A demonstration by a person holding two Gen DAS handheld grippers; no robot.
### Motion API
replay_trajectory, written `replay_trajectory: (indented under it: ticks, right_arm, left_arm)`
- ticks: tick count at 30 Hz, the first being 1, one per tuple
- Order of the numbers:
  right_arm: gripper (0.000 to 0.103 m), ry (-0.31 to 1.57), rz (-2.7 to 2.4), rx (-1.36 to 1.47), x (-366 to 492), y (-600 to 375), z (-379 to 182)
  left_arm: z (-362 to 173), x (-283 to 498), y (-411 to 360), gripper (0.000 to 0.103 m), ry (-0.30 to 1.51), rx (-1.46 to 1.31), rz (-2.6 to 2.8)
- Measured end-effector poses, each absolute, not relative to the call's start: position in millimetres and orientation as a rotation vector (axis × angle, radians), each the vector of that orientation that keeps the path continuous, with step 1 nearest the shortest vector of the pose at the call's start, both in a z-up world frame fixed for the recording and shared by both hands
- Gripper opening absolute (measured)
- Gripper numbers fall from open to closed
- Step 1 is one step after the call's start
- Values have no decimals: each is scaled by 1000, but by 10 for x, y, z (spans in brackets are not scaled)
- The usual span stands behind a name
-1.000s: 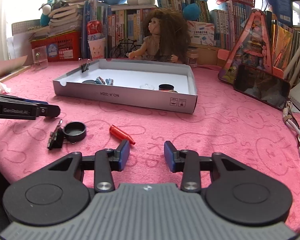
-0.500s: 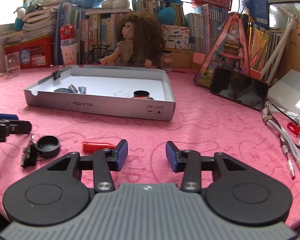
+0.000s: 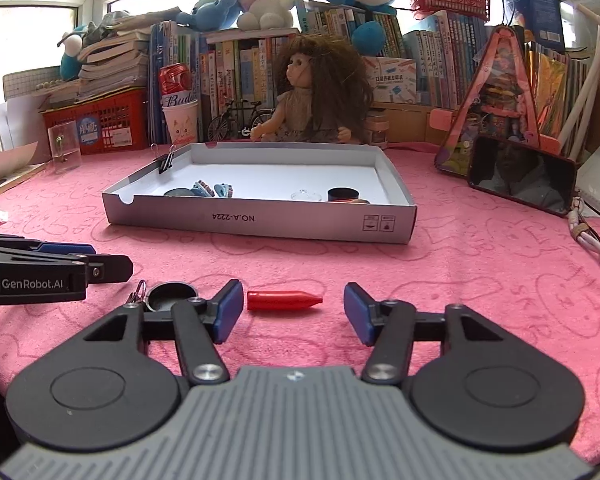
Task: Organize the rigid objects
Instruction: 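Move left tool around a second brown acorn while right tool moves to the red marker, then close left tool on the acorn while right tool closes on the red marker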
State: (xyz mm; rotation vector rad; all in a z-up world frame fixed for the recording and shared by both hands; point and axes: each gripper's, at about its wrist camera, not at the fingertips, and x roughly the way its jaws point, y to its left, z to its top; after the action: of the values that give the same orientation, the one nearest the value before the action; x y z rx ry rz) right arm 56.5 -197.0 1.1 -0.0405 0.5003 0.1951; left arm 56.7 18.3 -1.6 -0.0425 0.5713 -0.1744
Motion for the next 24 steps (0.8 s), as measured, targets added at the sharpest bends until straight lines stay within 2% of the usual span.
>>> replay_trajectory:
  ticks: [3, 6, 7, 10, 24]
  right_arm:
    - [71, 501, 189, -43, 575, -1958, 1]
    - [71, 507, 176, -38, 591, -1955, -19]
    - [61, 515, 173, -40, 597, -1948, -37]
    - [49, 503, 170, -59, 571, -1917, -67]
    - [48, 483, 177, -38, 619, -1970, 32]
  left_arm:
    - [-17, 566, 167, 41, 571, -40, -180]
    - [-18, 560, 148, 30, 570, -36, -199]
    - [-19, 557, 133, 27, 568, -32, -197]
    - [-19, 556, 119, 19, 565, -25, -189]
    - [81, 587, 100, 19, 543, -28, -199]
